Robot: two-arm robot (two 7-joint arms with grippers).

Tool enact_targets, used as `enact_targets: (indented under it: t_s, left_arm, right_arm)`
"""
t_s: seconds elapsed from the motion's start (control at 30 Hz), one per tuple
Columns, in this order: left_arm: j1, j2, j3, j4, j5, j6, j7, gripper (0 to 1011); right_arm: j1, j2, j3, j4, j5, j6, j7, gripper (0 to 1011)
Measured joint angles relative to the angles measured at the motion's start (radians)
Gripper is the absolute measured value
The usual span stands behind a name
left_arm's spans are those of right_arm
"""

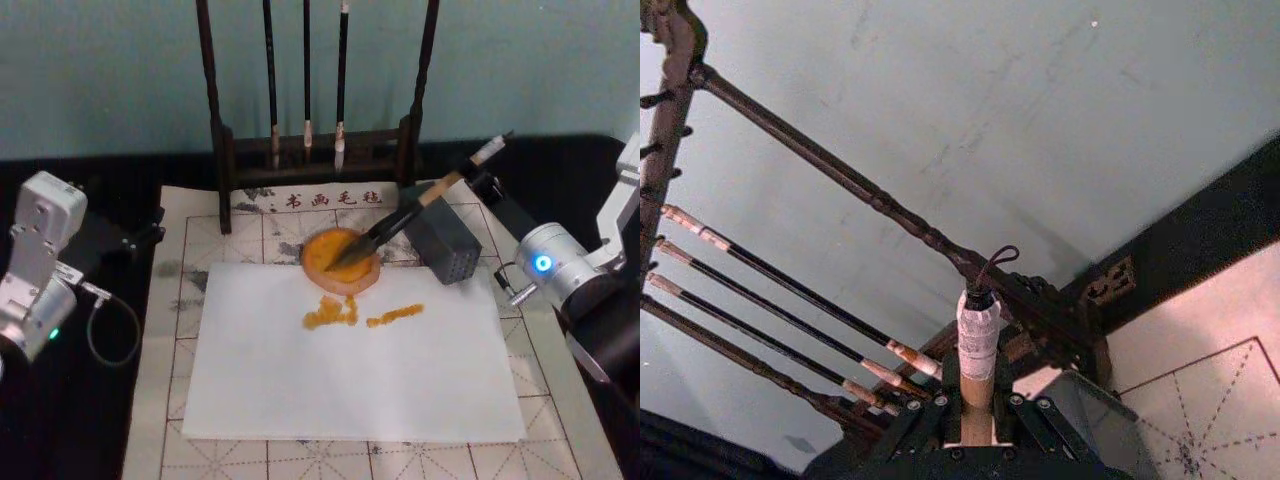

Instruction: Pick up the brush from the inkstone, write on the paper, then place the brush back to its original position.

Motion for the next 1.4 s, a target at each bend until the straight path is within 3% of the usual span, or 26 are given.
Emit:
enact_targets:
  t_s: [0.4,1.0,1.27,1.4]
  left_arm:
    - [0.000,0.000,0.000,0.000,0.000,0.000,0.000,1001]
    - [0.000,0.000,0.000,0.000,0.000,0.000,0.000,1001]
    - [0.000,0.000,0.000,0.000,0.000,0.000,0.000,1001]
    - [0.000,0.000,0.000,0.000,0.000,0.000,0.000,1001]
  right_arm:
    - [-0.003,0.006,-0.012,-0.001,0.024,0.001,-0.024,195]
    - [-0.004,0.007,-0.014,0.000,0.026,-0.004,-0.026,198]
    - [-0.004,0.007,-0.013,0.000,0.026,-0.003,-0.026,399]
    - [-0.004,0.007,-0.013,0.000,0.026,-0.003,-0.025,552]
